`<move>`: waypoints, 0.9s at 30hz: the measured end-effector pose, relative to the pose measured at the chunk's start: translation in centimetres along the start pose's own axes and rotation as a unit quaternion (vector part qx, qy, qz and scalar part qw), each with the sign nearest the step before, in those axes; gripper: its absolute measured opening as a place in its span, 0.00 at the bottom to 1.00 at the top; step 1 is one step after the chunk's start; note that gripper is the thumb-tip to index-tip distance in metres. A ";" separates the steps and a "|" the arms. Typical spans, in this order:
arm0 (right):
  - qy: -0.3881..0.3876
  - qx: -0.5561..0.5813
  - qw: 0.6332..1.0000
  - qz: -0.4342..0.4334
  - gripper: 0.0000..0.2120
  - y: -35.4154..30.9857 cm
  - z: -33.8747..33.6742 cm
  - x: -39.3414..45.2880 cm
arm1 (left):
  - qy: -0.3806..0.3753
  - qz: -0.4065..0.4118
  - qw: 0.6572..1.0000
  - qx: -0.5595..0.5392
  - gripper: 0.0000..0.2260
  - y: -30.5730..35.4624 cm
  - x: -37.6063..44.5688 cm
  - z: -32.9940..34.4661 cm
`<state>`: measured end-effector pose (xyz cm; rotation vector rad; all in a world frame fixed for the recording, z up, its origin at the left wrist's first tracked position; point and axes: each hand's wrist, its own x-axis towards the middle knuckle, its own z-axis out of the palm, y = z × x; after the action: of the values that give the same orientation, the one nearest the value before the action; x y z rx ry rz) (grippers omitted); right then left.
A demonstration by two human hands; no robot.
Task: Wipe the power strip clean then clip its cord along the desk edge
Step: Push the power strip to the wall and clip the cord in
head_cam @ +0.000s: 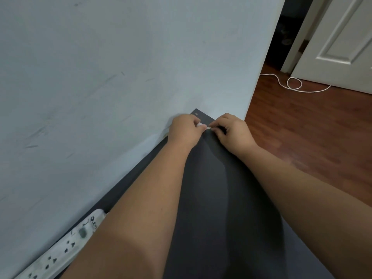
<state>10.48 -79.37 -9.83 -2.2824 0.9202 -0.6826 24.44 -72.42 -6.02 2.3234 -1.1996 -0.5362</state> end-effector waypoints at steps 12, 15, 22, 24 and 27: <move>0.001 -0.005 1.000 0.012 0.09 0.3 0.7 0.1 | 0.034 0.020 0.998 0.046 0.11 0.1 0.7 1.4; -0.001 0.000 1.000 0.020 0.10 0.4 0.8 0.7 | 0.071 0.039 0.995 0.057 0.12 -0.3 0.4 1.9; -0.009 -0.004 0.999 0.033 0.09 0.6 1.3 2.4 | 0.129 0.067 0.989 -0.016 0.09 -1.1 -0.8 3.0; 0.015 -0.020 0.999 0.024 0.07 0.7 1.5 2.3 | 0.124 0.064 0.990 -0.030 0.10 -1.2 -0.8 2.8; 0.041 -0.033 0.998 0.033 0.06 0.8 1.6 2.3 | 0.095 0.066 0.993 -0.007 0.14 -1.3 -1.7 2.7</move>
<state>12.61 -81.00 -10.98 -2.2852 1.0662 -0.7325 22.94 -70.92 -8.75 2.2079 -1.2409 -0.2701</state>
